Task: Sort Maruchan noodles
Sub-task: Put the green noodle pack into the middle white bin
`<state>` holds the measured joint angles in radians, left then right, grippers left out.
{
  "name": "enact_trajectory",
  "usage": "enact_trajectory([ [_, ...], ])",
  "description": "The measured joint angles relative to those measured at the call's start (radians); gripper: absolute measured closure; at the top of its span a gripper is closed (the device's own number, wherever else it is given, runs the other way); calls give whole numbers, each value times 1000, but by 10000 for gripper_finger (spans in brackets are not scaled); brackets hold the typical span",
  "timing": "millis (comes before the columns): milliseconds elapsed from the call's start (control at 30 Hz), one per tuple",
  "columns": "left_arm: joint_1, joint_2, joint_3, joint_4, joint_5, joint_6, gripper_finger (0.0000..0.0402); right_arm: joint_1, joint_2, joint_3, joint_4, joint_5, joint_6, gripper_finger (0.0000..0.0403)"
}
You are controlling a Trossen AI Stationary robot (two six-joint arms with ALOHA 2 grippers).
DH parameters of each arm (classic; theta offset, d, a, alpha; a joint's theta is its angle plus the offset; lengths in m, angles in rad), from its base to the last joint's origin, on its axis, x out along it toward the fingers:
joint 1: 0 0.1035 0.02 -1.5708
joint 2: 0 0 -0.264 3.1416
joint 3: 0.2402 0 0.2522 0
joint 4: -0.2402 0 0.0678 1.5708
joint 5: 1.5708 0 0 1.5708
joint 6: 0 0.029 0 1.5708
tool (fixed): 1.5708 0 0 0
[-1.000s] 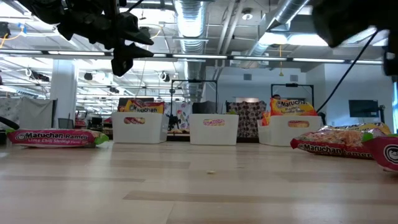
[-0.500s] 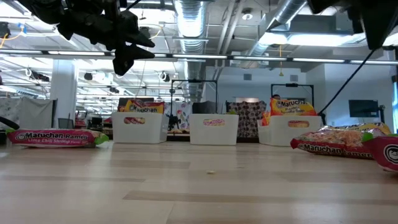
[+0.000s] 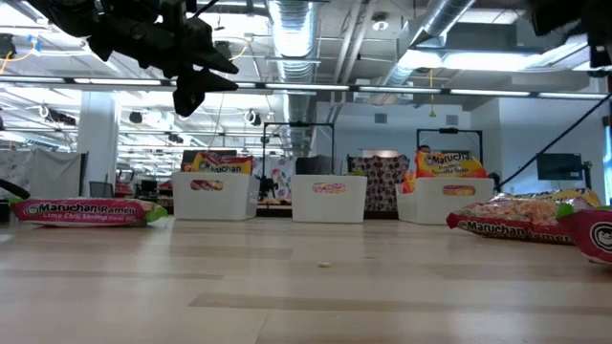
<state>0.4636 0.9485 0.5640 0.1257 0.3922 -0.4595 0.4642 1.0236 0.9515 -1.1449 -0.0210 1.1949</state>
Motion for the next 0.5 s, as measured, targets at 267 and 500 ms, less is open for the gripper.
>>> enact_trajectory([
  [267,0,0,0,0,-40,-39,285,25,-155,-196,190,-4,70,351],
  [500,0,0,0,0,-41,-85,285,35,-173,-272,266,-13,90,287],
])
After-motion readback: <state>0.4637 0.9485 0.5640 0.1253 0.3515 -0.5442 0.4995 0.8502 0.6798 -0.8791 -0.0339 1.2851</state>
